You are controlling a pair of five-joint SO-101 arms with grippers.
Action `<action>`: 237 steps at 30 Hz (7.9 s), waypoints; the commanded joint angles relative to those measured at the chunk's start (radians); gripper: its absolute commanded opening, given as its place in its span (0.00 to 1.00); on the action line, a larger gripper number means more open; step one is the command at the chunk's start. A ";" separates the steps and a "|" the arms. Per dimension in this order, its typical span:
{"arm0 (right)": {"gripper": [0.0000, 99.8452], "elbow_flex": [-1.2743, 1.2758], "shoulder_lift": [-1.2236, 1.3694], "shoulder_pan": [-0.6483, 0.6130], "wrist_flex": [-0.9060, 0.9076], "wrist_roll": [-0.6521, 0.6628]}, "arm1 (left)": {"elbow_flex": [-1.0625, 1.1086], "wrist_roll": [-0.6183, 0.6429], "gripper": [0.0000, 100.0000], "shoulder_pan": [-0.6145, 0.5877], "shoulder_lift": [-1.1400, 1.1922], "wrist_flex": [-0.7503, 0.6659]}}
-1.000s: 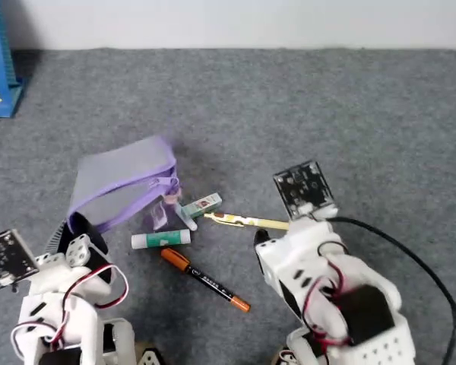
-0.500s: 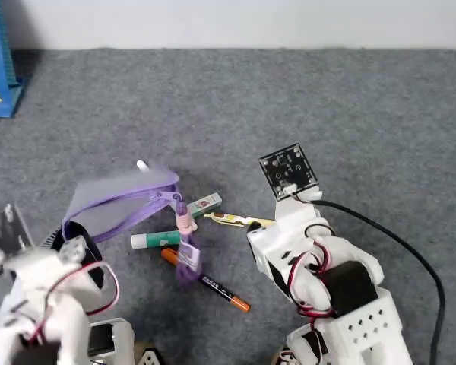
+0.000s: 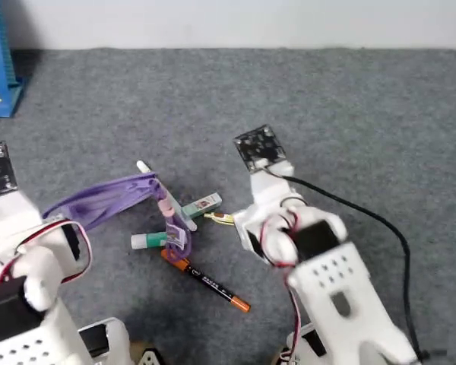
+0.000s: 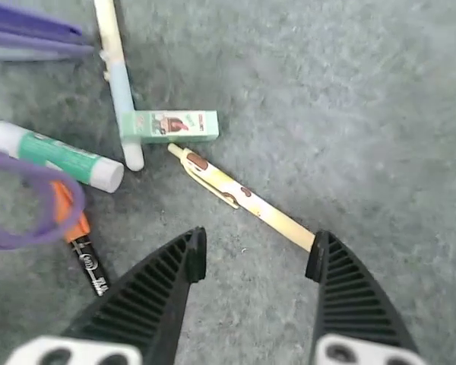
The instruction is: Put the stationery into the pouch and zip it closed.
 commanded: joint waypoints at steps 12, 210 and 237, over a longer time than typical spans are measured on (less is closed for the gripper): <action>0.21 -0.049 0.407 -0.093 -0.237 0.198 | 0.028 -0.061 0.01 -0.043 0.011 0.017; 0.02 -0.278 0.920 -0.177 -0.645 0.468 | 0.068 0.170 0.01 0.006 0.011 -0.017; 0.01 0.091 -0.099 -0.067 -0.403 0.176 | -0.051 0.319 0.01 0.222 0.009 0.018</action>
